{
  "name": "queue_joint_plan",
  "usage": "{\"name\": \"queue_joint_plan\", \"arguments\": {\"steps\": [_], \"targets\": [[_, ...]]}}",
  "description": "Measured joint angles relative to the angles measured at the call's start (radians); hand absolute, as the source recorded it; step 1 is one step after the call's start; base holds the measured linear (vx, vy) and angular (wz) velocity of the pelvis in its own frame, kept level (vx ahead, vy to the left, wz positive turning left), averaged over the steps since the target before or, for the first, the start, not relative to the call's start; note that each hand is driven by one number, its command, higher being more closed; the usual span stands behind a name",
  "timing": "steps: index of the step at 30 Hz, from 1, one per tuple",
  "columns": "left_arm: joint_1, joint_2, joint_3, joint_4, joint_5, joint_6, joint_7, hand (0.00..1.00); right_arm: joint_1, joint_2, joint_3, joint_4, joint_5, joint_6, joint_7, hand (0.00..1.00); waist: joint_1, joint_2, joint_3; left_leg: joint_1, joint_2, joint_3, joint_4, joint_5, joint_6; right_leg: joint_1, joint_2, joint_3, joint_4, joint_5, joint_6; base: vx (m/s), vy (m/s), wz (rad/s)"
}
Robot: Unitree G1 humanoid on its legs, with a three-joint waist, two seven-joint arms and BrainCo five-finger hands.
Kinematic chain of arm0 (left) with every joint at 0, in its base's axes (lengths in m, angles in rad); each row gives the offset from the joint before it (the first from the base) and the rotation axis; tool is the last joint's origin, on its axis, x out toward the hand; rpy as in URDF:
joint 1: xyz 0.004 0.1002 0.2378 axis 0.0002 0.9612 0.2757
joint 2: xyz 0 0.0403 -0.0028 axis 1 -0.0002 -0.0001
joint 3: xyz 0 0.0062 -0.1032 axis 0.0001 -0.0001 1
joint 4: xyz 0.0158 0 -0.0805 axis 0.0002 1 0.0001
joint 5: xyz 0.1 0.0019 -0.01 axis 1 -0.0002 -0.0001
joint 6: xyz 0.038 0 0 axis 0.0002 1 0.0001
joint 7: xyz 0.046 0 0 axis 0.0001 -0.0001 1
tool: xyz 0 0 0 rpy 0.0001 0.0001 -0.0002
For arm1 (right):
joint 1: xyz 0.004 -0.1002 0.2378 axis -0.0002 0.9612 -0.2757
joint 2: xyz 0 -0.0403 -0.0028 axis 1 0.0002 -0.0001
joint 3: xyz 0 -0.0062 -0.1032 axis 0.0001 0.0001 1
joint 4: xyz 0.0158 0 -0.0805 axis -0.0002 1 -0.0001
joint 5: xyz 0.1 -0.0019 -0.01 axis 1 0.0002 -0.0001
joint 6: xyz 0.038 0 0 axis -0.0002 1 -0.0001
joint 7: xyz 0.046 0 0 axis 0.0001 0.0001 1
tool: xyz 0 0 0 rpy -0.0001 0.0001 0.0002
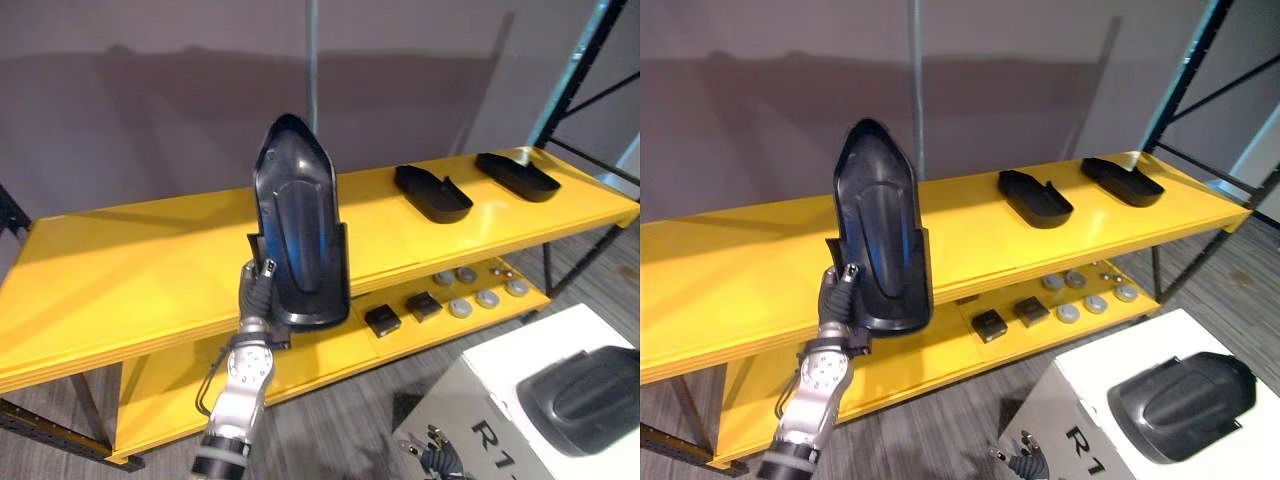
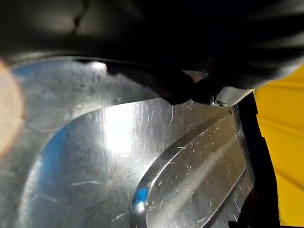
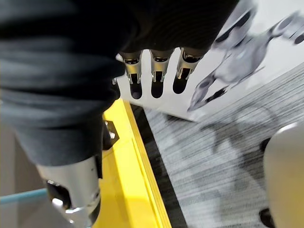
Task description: Walk over and take plastic housings, then place them on the shelf
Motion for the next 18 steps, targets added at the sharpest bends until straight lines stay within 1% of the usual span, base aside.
{"name": "queue_joint_plan", "arguments": {"steps": [1,2,4,6,9,11,13,14,15,18], "targets": [[-0.042,0.014,0.001,0.024,0.003,0.013,0.008,1.00,0.000,-0.003,0.000,0.003,0.000,0.000,0.000,0.00,-0.010,0.001,0.001,-0.017,0.004,0.002,0.000,0.001,-0.001,-0.012,0.004,0.000,-0.012,0.002,0.000,-0.04,-0.010,-0.04],[-0.057,0.020,0.003,0.037,0.006,0.014,0.012,1.00,0.000,-0.003,0.002,0.004,0.000,0.000,0.001,0.00,-0.013,0.001,0.001,-0.023,0.005,0.003,0.000,0.001,-0.002,-0.017,0.006,0.000,-0.015,0.004,0.001,-0.03,-0.014,-0.06],[-0.112,0.035,0.027,0.092,0.011,0.024,0.027,1.00,-0.001,-0.003,0.005,0.008,0.000,0.000,0.006,0.00,-0.027,0.001,0.004,-0.030,0.006,0.011,0.000,0.002,-0.003,-0.018,0.008,0.005,-0.034,0.026,-0.002,0.01,-0.006,-0.11],[-0.154,0.047,0.039,0.130,0.026,0.036,0.042,1.00,-0.005,-0.003,0.005,0.008,0.000,0.000,0.007,0.00,-0.031,0.002,0.011,-0.031,0.006,0.018,0.000,0.005,-0.007,-0.019,0.008,0.009,-0.039,0.032,-0.002,0.05,-0.002,-0.10],[-0.232,0.061,0.048,0.167,0.078,0.059,0.059,1.00,-0.017,-0.003,0.008,0.008,0.000,0.000,0.008,0.00,-0.035,0.002,0.030,-0.058,0.007,0.019,0.005,0.013,-0.005,-0.039,0.008,0.007,-0.035,0.041,-0.010,0.09,-0.012,0.00],[-0.274,0.060,0.061,0.181,0.080,0.069,0.069,1.00,-0.030,-0.003,0.011,0.006,0.000,0.000,0.009,0.00,-0.038,0.003,0.038,-0.083,0.007,0.019,0.005,0.015,-0.007,-0.066,0.009,0.006,-0.031,0.040,-0.010,0.08,-0.017,0.00],[-0.316,0.060,0.077,0.210,0.079,0.077,0.077,1.00,-0.044,-0.003,0.015,-0.013,0.001,-0.001,0.009,0.00,-0.048,0.004,0.060,-0.086,0.007,0.019,0.005,0.016,-0.008,-0.068,0.009,0.006,-0.031,0.039,-0.012,0.05,-0.016,0.01],[-0.336,0.058,0.079,0.227,0.079,0.091,0.087,1.00,-0.043,-0.003,0.023,-0.024,0.001,-0.004,0.009,0.00,-0.053,0.003,0.067,-0.086,0.007,0.021,0.005,0.016,-0.009,-0.068,0.009,0.006,-0.031,0.038,-0.013,0.00,0.000,0.00],[-0.358,0.054,0.084,0.244,0.078,0.092,0.090,1.00,-0.043,-0.002,0.028,-0.041,0.001,-0.004,0.009,0.00,-0.055,0.004,0.079,-0.087,0.008,0.022,0.005,0.015,-0.010,-0.072,0.009,0.007,-0.026,0.035,-0.017,0.02,-0.007,-0.04],[-0.416,0.052,0.096,0.281,0.067,0.093,0.102,1.00,-0.043,-0.002,0.048,-0.075,0.001,-0.004,0.009,0.00,-0.055,0.004,0.084,-0.124,0.015,0.028,0.005,0.014,-0.012,-0.122,0.015,0.021,-0.012,0.034,-0.018,-0.03,-0.005,-0.12]]}}
